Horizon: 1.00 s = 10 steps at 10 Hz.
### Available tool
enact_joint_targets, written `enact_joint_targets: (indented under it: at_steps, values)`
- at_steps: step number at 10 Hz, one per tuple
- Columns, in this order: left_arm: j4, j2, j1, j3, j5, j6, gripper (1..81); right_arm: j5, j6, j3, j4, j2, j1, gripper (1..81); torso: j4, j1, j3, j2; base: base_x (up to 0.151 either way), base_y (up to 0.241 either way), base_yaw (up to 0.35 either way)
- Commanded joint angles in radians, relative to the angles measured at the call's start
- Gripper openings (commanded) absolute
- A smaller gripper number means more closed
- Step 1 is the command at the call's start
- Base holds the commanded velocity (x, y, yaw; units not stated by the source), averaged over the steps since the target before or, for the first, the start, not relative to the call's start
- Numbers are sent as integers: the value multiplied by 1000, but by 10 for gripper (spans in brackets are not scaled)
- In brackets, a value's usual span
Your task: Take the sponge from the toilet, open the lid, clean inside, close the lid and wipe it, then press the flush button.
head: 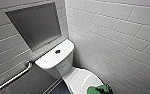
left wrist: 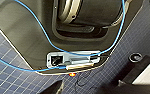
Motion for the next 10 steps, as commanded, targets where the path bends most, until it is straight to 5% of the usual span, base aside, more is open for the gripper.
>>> enact_joint_targets:
  at_steps: [1, 10]
  values:
    - [-13, -2, 47, 6, 91, -3, 811, -95, -8, -32, -41, 0, 149, 811, 0, 0, 0, 0, 0, 0, 0]
    - [-41, -8, 47, 6, 91, -5, 811, -70, 1, -212, -88, 58, 224, 811, -1, 0, 0, 0, 0, 0, 0]
